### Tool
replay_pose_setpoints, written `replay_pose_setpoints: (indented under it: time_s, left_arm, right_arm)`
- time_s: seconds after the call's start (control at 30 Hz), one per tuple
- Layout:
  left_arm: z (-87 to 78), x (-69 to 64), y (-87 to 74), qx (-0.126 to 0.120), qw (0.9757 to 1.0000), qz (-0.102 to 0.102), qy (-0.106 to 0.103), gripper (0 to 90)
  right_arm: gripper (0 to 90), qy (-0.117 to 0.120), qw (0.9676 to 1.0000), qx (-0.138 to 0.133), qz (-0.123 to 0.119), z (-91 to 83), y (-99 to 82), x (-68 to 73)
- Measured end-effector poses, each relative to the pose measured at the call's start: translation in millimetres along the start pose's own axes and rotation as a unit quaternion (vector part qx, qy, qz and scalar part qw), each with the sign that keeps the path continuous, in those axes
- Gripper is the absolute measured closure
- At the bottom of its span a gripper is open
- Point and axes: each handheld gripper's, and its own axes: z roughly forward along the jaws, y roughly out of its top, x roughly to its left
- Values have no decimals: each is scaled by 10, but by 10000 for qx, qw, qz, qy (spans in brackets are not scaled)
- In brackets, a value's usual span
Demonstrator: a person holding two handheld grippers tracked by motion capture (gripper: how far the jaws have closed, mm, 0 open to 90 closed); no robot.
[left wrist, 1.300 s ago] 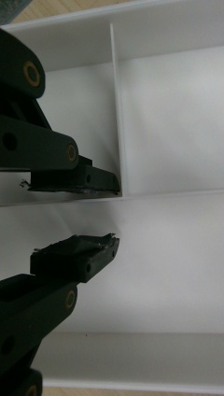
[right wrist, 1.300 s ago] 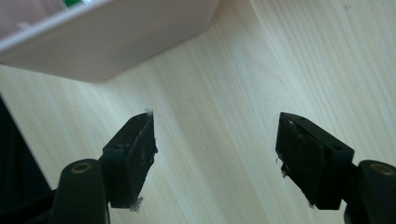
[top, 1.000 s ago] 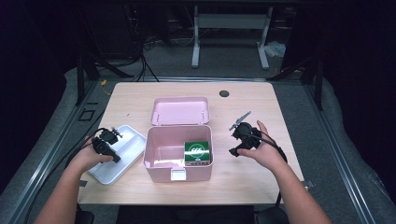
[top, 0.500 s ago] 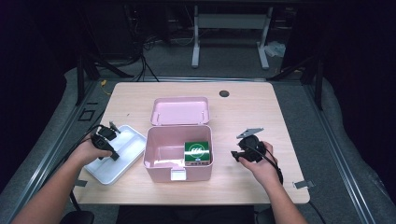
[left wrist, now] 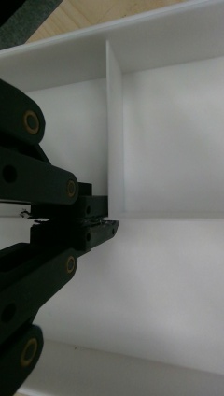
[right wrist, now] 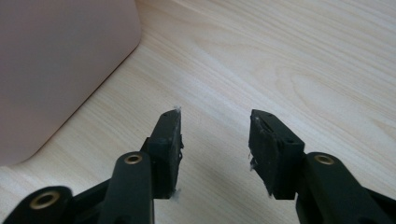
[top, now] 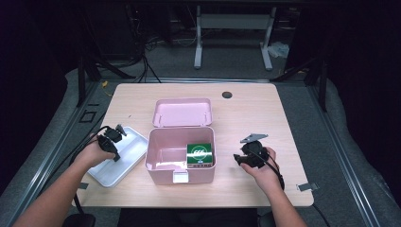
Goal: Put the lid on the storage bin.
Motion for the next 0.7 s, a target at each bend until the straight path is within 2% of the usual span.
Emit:
replay_pose_setpoints:
  time_s: [0.33,0.53,0.7]
  left_arm:
    - [-1,6,-20,-75,10000,-22,-18,879]
    - [-1,9,-24,-86,9999,-64,-37,879]
    - [-4,23,-45,-159,9998,-19,-77,879]
  right_arm:
    - [431,-141,9998,42,129,49,-51,2]
    - [408,-118,9998,72,117,67,-58,8]
    - [404,-7,9996,81,274,76,-81,-27]
